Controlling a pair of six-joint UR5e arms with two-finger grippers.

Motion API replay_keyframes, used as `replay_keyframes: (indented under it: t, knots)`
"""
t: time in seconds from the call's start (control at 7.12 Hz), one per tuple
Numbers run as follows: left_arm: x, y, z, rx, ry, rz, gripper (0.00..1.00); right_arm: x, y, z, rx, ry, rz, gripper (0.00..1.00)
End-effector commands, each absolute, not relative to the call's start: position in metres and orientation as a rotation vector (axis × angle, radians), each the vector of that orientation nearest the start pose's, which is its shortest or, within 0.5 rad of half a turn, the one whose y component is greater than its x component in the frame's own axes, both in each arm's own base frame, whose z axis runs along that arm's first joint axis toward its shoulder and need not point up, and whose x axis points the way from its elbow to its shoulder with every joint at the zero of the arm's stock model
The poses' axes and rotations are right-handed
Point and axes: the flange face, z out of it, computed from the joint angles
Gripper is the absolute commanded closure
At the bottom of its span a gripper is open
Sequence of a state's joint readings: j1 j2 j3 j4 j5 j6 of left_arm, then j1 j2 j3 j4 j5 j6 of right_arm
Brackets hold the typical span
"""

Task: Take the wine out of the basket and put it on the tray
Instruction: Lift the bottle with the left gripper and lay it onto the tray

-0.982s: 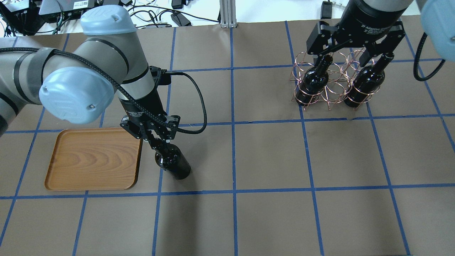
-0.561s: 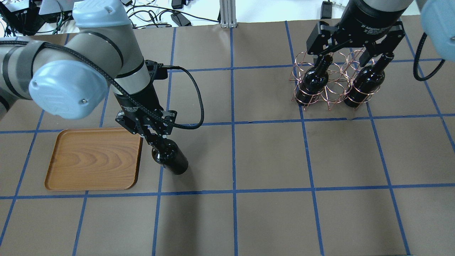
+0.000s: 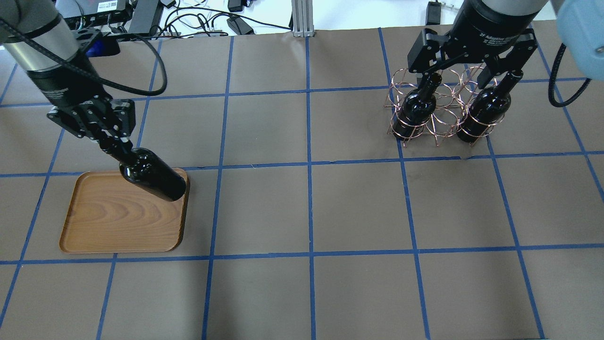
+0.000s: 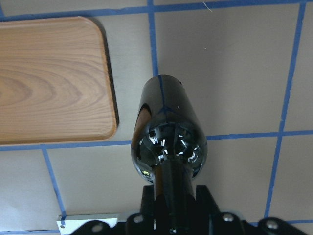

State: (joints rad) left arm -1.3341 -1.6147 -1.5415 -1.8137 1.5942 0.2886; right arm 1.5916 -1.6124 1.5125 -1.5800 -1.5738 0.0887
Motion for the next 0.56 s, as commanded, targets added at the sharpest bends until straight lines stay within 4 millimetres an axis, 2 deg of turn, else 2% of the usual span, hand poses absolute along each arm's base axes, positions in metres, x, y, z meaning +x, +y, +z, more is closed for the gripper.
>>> replay_keyframes:
  t: [0.0,0.14,0.28,0.42]
  knots:
    - [0.042,-0.496,0.449,0.253,3.142,0.451,1.00,0.142,-0.481,0.537,0.111,3.132,-0.168,0.00]
    - [0.070,-0.493,0.429,0.221,3.118,0.518,1.00,0.143,-0.479,0.539,0.108,3.132,-0.173,0.00]
    - [0.088,-0.497,0.408,0.250,3.107,0.494,1.00,0.143,-0.479,0.539,0.108,3.132,-0.173,0.00]
    - [0.096,-0.500,0.395,0.279,3.071,0.496,1.00,0.143,-0.479,0.539,0.106,3.132,-0.173,0.00]
